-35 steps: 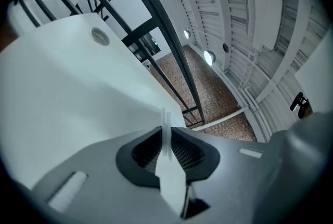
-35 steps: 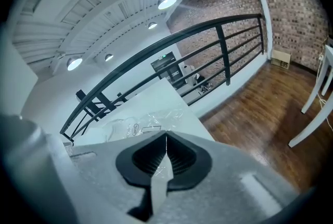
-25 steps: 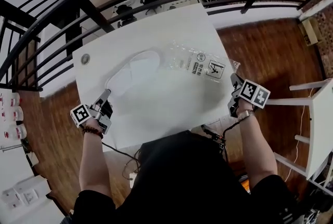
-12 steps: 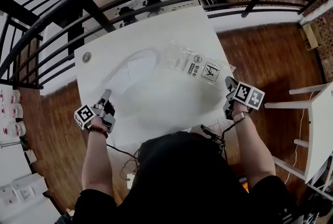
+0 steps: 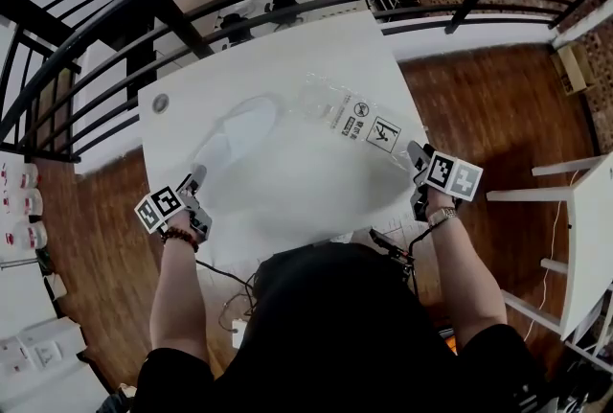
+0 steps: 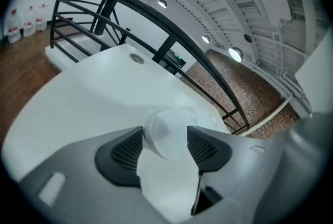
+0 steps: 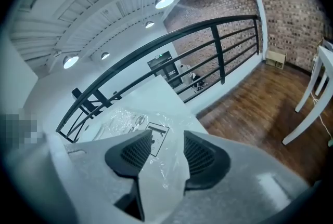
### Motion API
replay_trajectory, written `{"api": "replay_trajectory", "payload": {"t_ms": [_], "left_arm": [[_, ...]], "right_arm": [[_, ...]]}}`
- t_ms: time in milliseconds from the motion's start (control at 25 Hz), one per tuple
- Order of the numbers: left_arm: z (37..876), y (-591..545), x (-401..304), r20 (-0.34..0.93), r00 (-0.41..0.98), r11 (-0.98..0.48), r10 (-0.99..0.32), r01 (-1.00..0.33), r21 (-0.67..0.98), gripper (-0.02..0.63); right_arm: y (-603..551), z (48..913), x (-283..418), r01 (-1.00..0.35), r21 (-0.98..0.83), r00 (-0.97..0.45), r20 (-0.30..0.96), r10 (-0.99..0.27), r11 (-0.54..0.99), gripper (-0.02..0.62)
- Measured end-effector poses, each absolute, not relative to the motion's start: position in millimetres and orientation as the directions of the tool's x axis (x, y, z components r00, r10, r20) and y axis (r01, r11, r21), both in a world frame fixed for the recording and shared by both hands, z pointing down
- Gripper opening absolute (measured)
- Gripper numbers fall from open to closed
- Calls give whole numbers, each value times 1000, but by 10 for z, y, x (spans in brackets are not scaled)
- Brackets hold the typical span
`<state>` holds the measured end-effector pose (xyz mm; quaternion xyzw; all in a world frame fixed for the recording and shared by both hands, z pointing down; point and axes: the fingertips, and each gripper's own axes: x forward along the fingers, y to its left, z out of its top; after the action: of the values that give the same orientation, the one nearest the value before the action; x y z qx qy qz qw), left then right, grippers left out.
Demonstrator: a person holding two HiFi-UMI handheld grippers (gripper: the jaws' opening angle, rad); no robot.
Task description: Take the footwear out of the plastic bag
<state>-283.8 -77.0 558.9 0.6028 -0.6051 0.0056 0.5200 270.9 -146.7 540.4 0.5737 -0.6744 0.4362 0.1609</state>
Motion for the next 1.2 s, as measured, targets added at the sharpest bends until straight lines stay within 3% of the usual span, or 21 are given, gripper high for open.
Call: {"api": "replay_trajectory", "payload": {"t_ms": [320,880,960,1200], "left_arm": [[5511,-706,-2792,711,182,239,-680,-861,449,294],[5189,-575,-2150,701,137,108,-700,-950,294,194],[5136,-535,-1984,704,142,62,-696,-965,255,171],[4861,-512,-1584,682,182,-55,-708,-978,203,116]], "right_arm": [[-1462,5279,2752,-946,-322,-266,712,-650,35,181],[-1460,4941,2400,-918,-281,-396,639,-659,280,178],[-1419,4895,2276,-902,-280,-432,628,-647,330,161],[-1312,4664,1793,-843,-249,-524,582,-622,477,23]]}}
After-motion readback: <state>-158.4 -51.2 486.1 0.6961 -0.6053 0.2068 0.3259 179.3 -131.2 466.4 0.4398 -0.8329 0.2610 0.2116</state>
